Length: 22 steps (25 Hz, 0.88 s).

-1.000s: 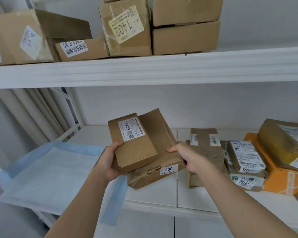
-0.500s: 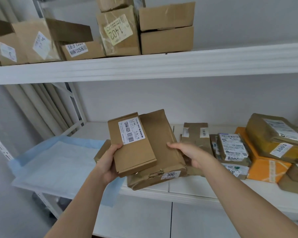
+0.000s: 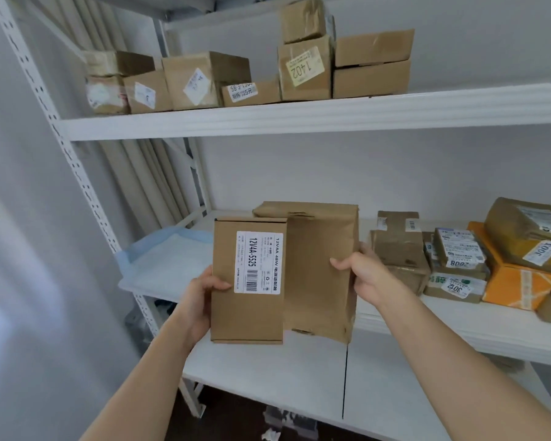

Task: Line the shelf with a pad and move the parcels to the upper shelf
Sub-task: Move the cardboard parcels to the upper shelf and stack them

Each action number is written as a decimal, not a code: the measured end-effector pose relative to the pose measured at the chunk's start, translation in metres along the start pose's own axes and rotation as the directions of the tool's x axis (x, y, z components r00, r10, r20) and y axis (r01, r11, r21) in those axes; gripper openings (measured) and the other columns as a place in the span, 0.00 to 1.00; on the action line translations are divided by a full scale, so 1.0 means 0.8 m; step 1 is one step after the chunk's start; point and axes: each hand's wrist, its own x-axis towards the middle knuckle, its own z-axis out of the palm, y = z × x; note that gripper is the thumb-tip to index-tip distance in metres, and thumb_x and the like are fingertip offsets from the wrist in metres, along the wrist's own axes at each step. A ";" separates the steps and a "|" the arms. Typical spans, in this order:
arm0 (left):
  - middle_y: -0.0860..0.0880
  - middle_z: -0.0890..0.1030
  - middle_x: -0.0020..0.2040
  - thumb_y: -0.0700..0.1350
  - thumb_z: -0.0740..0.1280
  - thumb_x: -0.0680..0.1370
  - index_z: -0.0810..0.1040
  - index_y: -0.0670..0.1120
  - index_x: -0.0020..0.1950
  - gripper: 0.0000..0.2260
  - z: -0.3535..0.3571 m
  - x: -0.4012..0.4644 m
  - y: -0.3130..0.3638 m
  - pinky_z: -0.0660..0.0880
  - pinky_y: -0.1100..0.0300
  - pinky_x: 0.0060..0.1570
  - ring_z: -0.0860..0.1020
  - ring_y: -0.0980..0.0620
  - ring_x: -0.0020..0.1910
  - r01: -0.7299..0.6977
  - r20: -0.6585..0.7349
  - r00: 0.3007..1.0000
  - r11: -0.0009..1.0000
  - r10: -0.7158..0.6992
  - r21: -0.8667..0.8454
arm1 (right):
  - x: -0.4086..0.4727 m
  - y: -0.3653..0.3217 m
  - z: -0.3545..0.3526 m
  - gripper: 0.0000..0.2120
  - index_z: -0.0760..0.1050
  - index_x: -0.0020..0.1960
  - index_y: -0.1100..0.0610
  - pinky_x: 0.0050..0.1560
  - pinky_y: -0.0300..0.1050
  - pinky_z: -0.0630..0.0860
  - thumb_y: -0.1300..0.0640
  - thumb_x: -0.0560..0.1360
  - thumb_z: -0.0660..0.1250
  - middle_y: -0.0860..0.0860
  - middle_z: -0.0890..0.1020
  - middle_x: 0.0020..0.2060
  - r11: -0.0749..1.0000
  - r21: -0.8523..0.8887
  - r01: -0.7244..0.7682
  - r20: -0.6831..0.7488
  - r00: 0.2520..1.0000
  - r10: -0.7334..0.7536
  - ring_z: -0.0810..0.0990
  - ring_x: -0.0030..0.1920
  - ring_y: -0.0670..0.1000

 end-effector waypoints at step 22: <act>0.45 0.86 0.43 0.57 0.66 0.76 0.82 0.48 0.52 0.14 -0.009 -0.166 0.051 0.80 0.54 0.39 0.84 0.46 0.36 -0.062 -0.040 0.998 0.965 0.053 -0.253 | -0.174 -0.022 0.069 0.21 0.77 0.60 0.57 0.46 0.48 0.80 0.50 0.71 0.75 0.52 0.85 0.49 0.965 -0.109 0.239 0.022 0.971 -0.238 0.84 0.49 0.53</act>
